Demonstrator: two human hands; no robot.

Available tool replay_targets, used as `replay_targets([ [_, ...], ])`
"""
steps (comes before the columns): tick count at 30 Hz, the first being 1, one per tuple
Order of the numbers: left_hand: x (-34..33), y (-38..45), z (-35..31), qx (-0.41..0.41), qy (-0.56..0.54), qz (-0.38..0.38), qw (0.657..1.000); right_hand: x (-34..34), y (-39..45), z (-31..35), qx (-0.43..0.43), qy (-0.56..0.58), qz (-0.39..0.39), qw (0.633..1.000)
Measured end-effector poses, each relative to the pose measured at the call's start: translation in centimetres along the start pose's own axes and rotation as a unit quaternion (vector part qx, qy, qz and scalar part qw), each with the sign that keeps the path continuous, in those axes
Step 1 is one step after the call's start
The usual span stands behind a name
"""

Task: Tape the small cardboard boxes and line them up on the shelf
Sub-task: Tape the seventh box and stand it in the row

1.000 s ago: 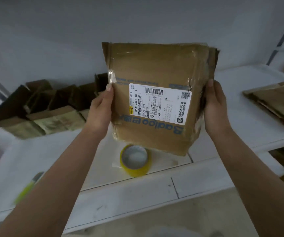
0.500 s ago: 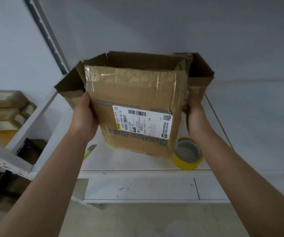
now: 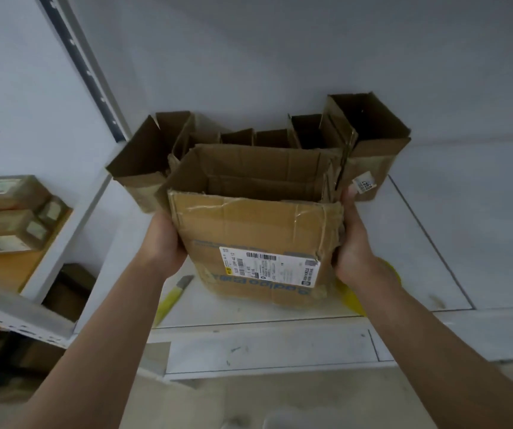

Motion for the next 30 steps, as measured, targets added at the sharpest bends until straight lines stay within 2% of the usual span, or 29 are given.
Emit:
replay_targets([
  [3,0.4,1.1,-0.1,0.015,0.037,0.049,0.998,-0.8,-0.3,-0.9,0.02,0.003,0.013,1.0],
  [5,0.4,1.3,-0.3,0.014,0.073,0.098,0.992,-1.5,-0.6,-1.6,0.004,0.007,0.013,1.0],
  [8,0.6,1.6,-0.1,0.023,0.082,0.161,0.983,-1.7,-1.0,-2.0,-0.002,-0.005,-0.024,1.0],
  [12,0.9,2.5,0.1,0.029,0.078,0.225,0.971,-1.0,-1.4,-1.7,0.033,-0.004,-0.074,0.997],
  [16,1.2,3.0,0.5,0.047,0.096,0.248,0.963,-0.3,-1.6,-2.1,0.031,0.002,-0.115,0.993],
  [20,1.8,3.1,1.2,0.082,0.098,0.253,0.959,-0.6,-2.1,-1.8,0.085,-0.04,-0.107,0.99],
  [24,2.1,3.3,1.5,0.098,0.096,0.251,0.958,-0.9,-1.9,-0.6,0.095,-0.151,-0.143,0.973],
  [26,2.1,3.5,1.3,0.101,0.093,0.25,0.958,-0.7,-2.2,0.6,0.125,-0.147,-0.164,0.967],
  [30,1.4,3.2,0.9,0.111,0.087,0.246,0.959,-1.1,-3.6,2.5,0.173,-0.287,-0.113,0.935],
])
Point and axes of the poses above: each hand's wrist, its own y-axis towards the middle knuckle, its own x-axis out of the back of the hand, z = x × y, the point moved 6 cm from there along y, towards the middle knuckle, and after that the axes turned 8 degrees about x, right-handed, at the moved point
